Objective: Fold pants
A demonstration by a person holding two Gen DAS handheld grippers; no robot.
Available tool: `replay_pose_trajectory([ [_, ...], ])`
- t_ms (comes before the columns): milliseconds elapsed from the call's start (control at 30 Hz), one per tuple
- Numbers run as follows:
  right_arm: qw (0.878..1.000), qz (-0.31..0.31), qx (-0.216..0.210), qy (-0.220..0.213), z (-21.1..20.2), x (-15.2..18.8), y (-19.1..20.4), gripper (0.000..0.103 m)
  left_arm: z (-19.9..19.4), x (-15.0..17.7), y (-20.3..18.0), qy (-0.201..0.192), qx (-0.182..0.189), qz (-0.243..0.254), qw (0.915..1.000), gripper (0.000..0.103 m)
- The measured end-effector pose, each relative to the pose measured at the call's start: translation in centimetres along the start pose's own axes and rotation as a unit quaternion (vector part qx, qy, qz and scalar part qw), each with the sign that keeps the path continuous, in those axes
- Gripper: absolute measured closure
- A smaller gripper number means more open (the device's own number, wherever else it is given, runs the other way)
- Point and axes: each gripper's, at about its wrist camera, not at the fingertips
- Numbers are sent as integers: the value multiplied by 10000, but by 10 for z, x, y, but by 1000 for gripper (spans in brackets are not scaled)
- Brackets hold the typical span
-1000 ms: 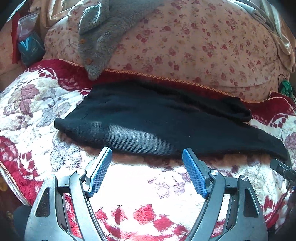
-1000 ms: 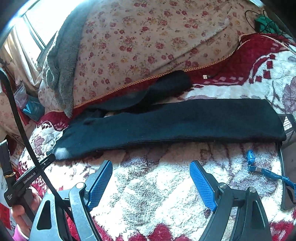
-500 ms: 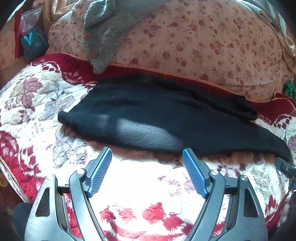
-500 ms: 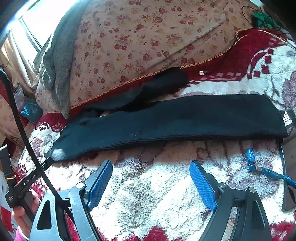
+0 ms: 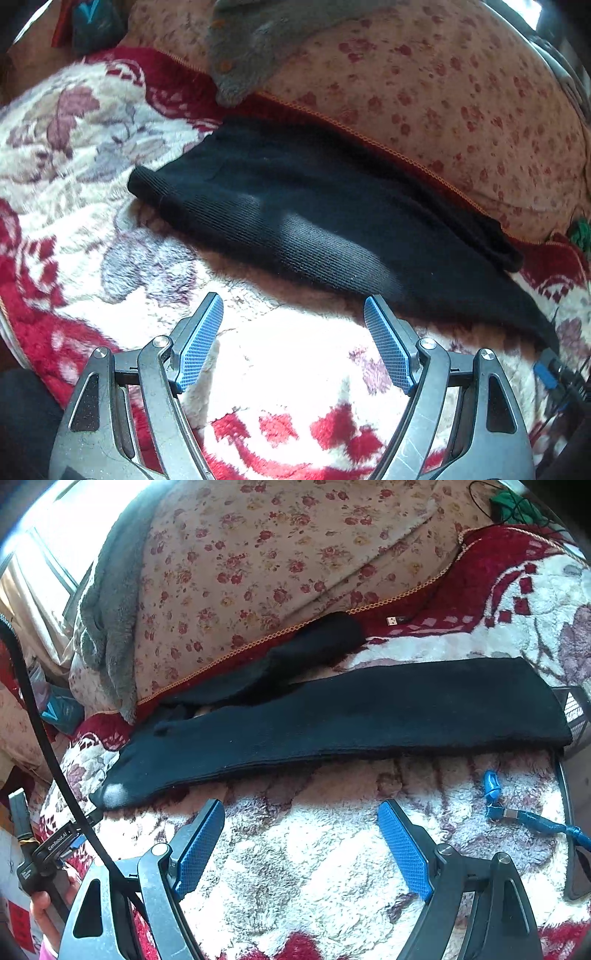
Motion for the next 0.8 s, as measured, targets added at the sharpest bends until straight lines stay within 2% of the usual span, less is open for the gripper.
replay_pose_trajectory([
  [167, 9994, 303, -140, -114, -1, -6, -14, 18, 18, -6, -2, 150, 90, -243, 9996, 23],
  [267, 9983, 491, -273, -161, 4, -12, -23, 18, 22, -12, -2, 40, 32, -331, 9994, 23],
  [633, 9892, 1126, -661, -665, 22, -40, -54, 19, 55, -59, 3, 36, 80, -696, 9975, 23],
  [667, 9890, 1128, -644, -713, 23, -42, -56, 21, 56, -61, 2, 29, 87, -696, 9975, 23],
  [800, 9876, 1184, -496, -905, 27, -46, -65, 54, 64, -71, -1, 74, 159, -644, 9978, 24],
])
Point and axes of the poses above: each gripper's, at about its wrist camera, not at the fingertips, and z roughly the way its jaws point, y to its left, x to its underside, and after that the axes turned 6 degrees about -x, right-handed
